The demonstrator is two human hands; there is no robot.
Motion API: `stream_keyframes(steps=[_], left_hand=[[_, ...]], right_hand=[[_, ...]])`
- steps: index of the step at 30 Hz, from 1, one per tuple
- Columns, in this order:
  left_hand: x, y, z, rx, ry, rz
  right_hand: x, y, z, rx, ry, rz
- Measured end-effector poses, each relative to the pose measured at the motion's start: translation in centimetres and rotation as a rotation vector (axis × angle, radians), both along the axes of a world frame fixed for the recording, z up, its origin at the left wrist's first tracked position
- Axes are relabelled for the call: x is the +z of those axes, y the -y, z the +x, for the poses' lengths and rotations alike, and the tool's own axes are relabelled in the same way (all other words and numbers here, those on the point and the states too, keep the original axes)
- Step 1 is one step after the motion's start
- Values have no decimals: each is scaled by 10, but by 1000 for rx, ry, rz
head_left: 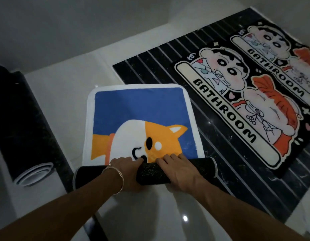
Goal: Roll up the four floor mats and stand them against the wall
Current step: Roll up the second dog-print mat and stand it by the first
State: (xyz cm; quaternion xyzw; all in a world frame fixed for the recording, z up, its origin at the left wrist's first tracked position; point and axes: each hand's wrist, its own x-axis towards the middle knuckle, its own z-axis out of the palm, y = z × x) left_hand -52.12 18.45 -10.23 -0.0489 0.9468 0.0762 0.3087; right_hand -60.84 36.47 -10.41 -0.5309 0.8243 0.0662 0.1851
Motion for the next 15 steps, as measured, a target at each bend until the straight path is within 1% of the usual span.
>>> stream_keyframes(steps=[3,5,7,11,13,14,15], left_hand=[[2,-4,1,-46,51,-20],[0,-7,2,-71,60,-37],[-6,-7,-1,-73,58,-27],[-5,-3,-9,-53,74,7],[-1,-2,-10,-49,16,3],[1,-2,-8,-67,-44,-4],[0,-1,-7,-96,-146,-9]], right_hand=[[-2,-4,0,32,-28,-27],[-3,-5,1,49,9,-18],[-2,-3,2,44,49,8],[8,5,-7,4,51,37],[13,9,-12,-8,93,83],[15,12,-16,-22,102,107],[18,15,-20,-37,111,121]])
